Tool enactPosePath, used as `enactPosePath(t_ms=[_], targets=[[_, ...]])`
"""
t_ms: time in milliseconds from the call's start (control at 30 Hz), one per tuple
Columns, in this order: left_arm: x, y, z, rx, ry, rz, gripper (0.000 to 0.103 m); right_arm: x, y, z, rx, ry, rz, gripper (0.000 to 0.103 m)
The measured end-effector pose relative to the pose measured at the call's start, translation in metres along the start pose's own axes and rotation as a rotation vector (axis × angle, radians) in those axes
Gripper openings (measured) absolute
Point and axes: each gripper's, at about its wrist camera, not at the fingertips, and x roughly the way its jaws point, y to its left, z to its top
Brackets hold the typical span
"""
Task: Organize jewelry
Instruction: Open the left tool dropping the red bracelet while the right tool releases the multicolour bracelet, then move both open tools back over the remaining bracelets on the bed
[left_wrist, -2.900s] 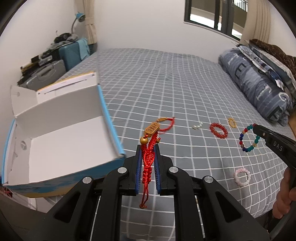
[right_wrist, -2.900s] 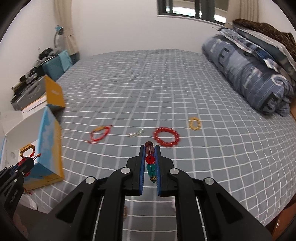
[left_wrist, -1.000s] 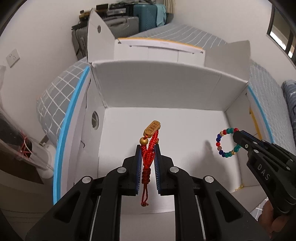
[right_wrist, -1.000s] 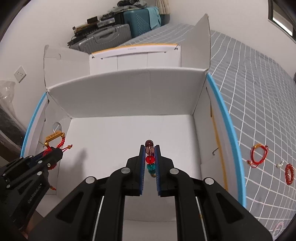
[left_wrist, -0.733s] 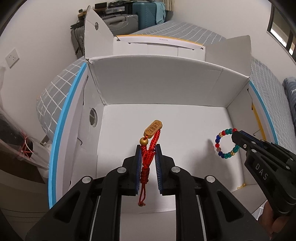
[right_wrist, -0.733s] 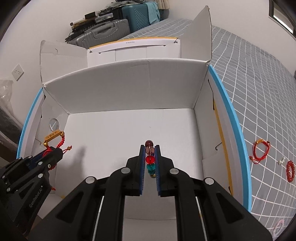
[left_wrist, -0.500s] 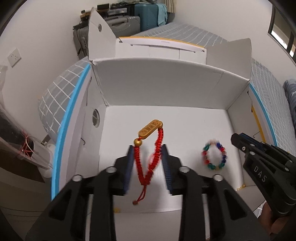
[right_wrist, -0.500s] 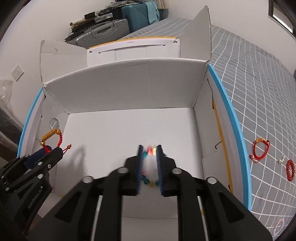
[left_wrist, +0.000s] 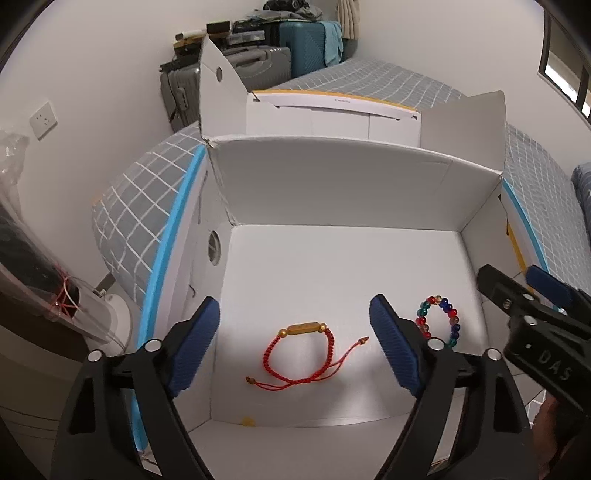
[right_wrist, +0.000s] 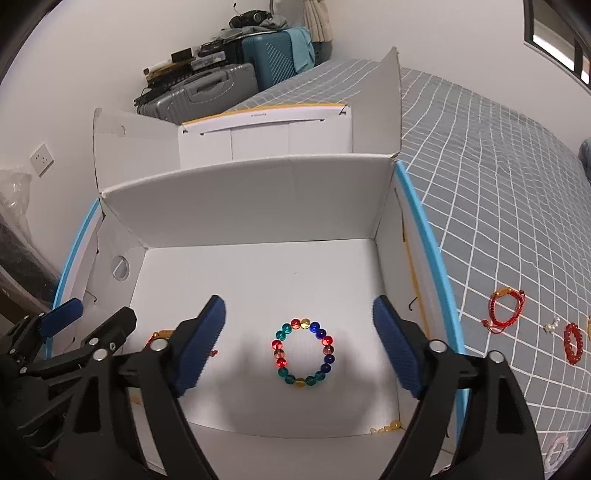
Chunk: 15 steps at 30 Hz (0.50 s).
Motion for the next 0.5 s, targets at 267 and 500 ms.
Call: enactPosePath(t_ms=[267, 500], targets=[[-0.020, 0.003, -0.001, -0.012, -0.061, 0.010, 0.097, -0.017, -0.008, -0.002, 0.024, -0.041, -0.021, 0.095], [-0.033, -0.001, -0.006, -0.010, -0.082, -0.009, 0.097, -0.034, -0.015, -0.003, 0.034, -0.069, -0.050, 0.095]])
